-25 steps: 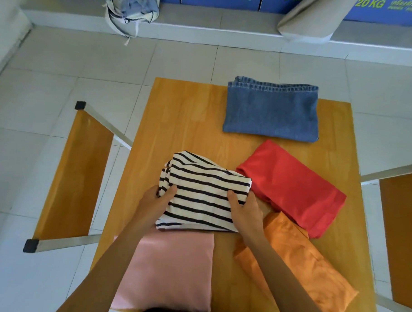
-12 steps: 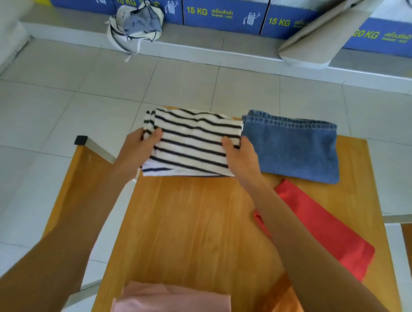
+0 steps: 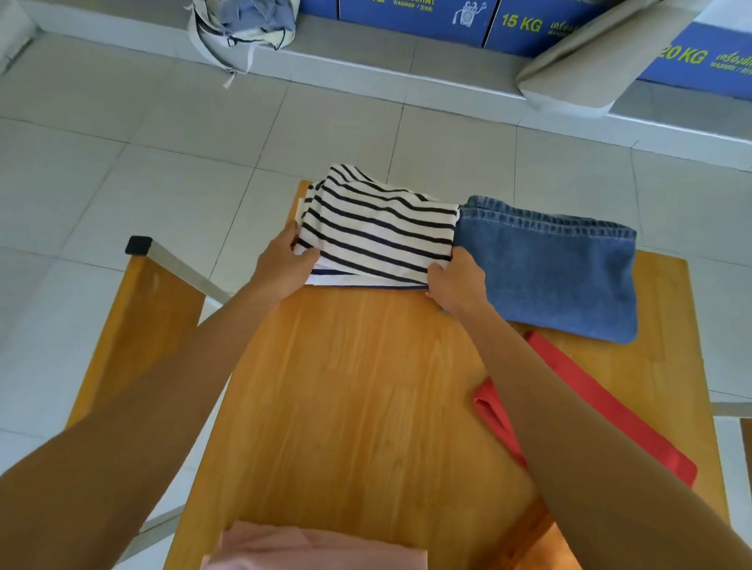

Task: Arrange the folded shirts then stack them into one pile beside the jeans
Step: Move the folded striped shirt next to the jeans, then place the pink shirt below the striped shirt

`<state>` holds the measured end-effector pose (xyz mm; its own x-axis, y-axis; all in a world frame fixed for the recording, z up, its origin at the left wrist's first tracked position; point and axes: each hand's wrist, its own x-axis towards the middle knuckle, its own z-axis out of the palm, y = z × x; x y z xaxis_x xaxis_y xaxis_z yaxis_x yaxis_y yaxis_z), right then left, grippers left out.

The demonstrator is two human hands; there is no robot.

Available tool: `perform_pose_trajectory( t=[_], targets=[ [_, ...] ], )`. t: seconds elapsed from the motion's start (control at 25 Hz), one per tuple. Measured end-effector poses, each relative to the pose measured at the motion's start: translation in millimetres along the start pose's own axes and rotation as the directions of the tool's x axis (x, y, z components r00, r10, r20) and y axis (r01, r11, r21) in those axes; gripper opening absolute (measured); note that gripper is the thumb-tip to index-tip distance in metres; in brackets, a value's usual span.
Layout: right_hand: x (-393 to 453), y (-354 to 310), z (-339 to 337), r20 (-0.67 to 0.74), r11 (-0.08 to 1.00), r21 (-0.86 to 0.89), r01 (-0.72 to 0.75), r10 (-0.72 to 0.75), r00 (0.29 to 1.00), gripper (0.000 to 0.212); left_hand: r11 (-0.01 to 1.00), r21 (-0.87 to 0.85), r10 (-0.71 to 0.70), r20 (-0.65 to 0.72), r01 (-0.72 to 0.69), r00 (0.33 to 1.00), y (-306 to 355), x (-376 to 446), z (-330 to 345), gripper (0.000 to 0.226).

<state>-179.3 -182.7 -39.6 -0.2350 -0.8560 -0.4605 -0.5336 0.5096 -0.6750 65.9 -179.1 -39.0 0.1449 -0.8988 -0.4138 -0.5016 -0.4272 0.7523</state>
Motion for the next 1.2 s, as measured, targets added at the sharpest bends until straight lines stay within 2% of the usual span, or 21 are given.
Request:
perform_pose_trajectory(
  t=[0.08,0.16,0.2,0.28,0.36,0.44,0.52,0.64,0.72,0.76,0.88,0.92,1.04,1.2],
  targets=[
    [-13.5,4.5,-0.9,0.022,0.998,0.055,0.004,-0.006,1.000,0.032,0.996,-0.079,-0.048,-0.036,0.046,0.998,-8.3,-27.2,-3.8,0.050],
    [-41.4,15.9,-4.1,0.025,0.992,0.125,-0.008,0.005,1.000,0.029,0.954,-0.205,-0.227,-0.016,0.219,0.974,-22.6,-74.6,-8.4,0.047],
    [-58.3,27.7,-5.3,0.025,0.988,0.156,-0.006,0.002,1.000,0.026,0.925,-0.257,-0.279,0.038,0.280,0.959,-33.5,-102.3,-11.0,0.044],
    [-102.4,61.5,-7.7,0.045,0.974,0.228,-0.011,0.001,0.999,0.015,0.897,-0.252,-0.328,0.175,0.364,0.928,-61.9,-160.8,-19.7,0.030],
    [-148.6,103.1,-7.6,0.110,0.967,0.240,-0.086,0.061,0.992,0.010,0.877,-0.181,-0.404,0.226,0.446,0.886,-85.4,-218.2,-31.0,0.025],
    [-194.2,139.9,-8.6,0.166,0.985,0.112,-0.132,0.113,0.980,0.016,0.877,-0.034,-0.470,0.147,0.479,0.870,-108.6,-266.3,-40.5,0.030],
    [-235.7,163.5,-13.9,0.218,0.993,-0.079,-0.090,0.106,0.970,0.026,0.862,0.149,-0.500,0.084,0.485,0.862,-124.9,-298.8,-46.4,0.041],
    [-278.9,167.5,-22.9,0.407,0.951,-0.309,0.000,0.132,0.904,0.047,0.830,0.262,-0.546,0.203,0.493,0.813,-124.4,-321.2,-36.5,0.064],
    [-292.3,167.2,-18.1,0.540,0.927,-0.370,0.064,0.158,0.827,0.057,0.834,0.322,-0.526,0.224,0.447,0.820,-122.7,-324.0,-23.6,0.083],
    [-296.1,167.5,-12.9,0.564,0.915,-0.393,0.088,0.165,0.809,0.059,0.840,0.319,-0.517,0.218,0.440,0.828,-120.7,-322.7,-17.6,0.089],
    [-297.9,167.3,2.1,0.468,0.919,-0.389,0.058,0.143,0.872,0.059,0.849,0.273,-0.514,0.223,0.454,0.828,-121.1,-316.4,-8.7,0.095],
    [-296.2,166.4,3.8,0.415,0.945,-0.328,0.023,0.122,0.901,0.054,0.857,0.238,-0.508,0.238,0.458,0.828,-120.9,-314.4,-8.0,0.089],
    [-283.5,158.6,1.6,0.275,0.996,-0.066,-0.068,0.083,0.958,0.031,0.873,0.005,-0.473,0.251,0.487,0.845,-112.0,-308.7,-2.0,0.052],
    [-263.2,138.5,6.6,0.185,0.988,0.088,-0.126,0.108,0.977,0.027,0.904,-0.148,-0.379,0.154,0.401,0.912,-96.1,-286.4,7.3,0.047]
  ],
)
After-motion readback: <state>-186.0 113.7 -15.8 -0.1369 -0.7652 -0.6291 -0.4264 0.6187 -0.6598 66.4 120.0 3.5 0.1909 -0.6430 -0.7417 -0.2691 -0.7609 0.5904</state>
